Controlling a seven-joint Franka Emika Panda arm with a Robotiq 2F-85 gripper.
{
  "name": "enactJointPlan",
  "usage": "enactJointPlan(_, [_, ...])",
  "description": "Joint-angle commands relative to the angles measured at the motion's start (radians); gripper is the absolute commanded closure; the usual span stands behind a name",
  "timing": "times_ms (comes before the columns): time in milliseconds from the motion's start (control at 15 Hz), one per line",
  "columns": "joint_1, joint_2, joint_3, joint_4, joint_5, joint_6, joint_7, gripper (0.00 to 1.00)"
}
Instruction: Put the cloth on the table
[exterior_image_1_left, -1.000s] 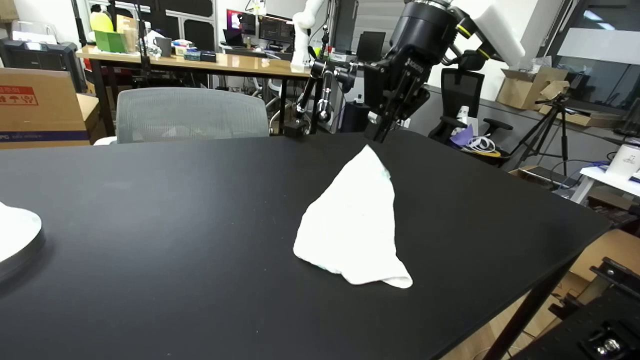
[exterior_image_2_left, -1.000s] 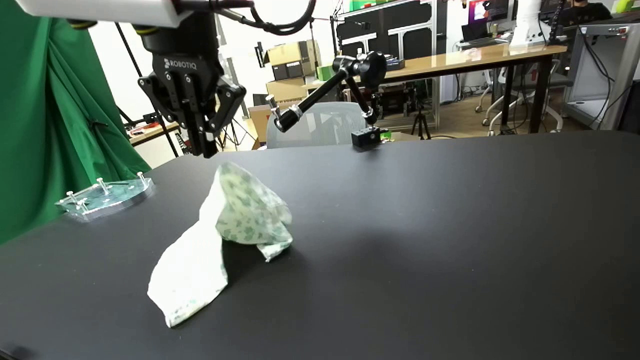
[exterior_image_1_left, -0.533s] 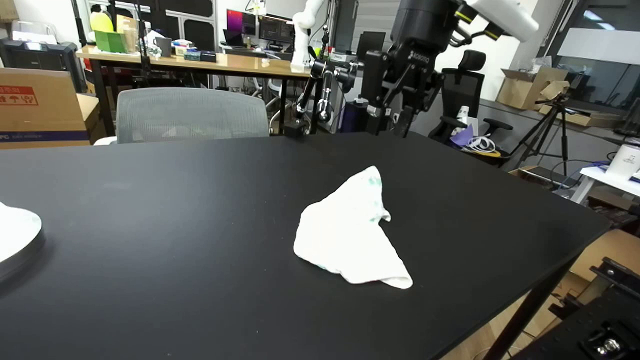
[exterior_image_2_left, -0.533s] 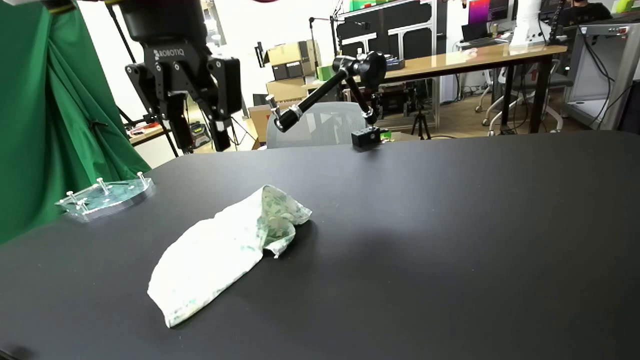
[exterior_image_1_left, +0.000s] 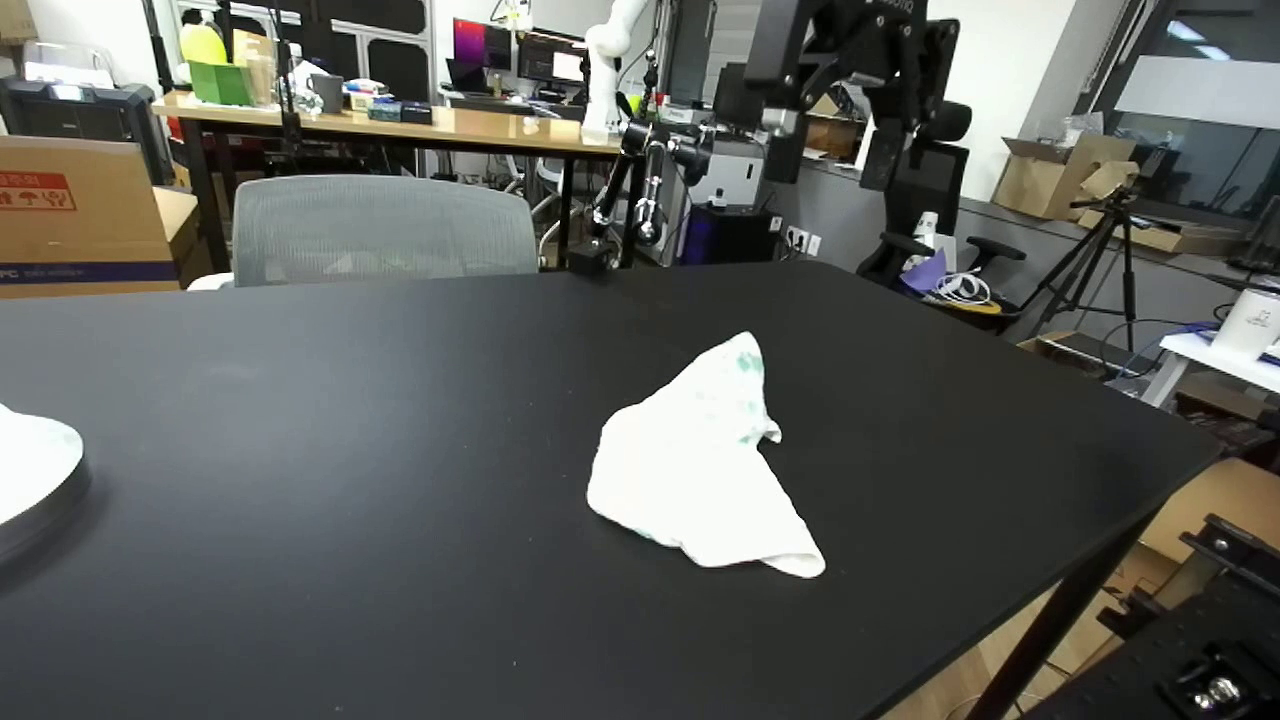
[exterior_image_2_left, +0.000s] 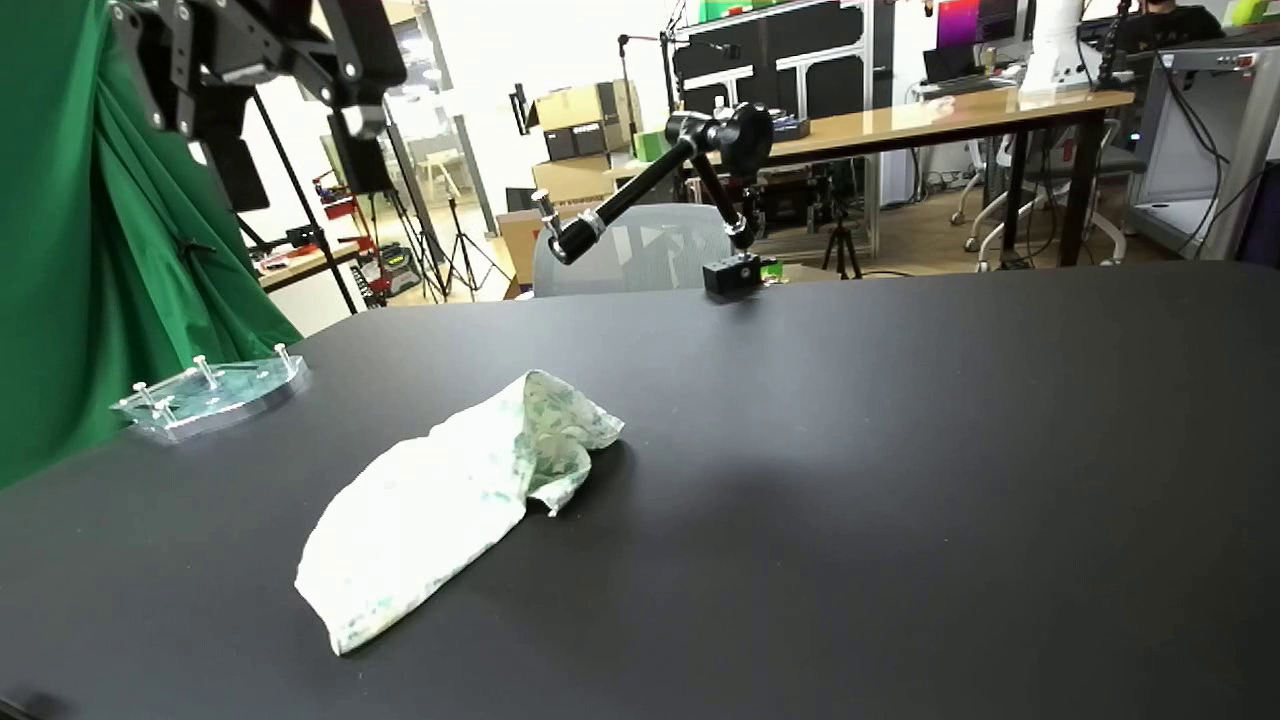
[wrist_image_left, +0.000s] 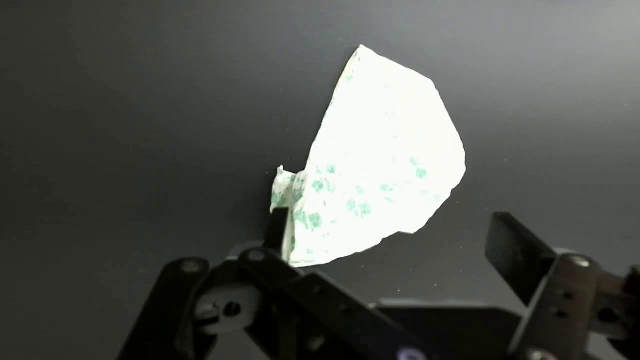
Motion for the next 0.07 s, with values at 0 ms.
enactJointPlan(0, [0.006, -0.048, 0.001, 0.019, -0.01, -0.098, 0.036, 0.0])
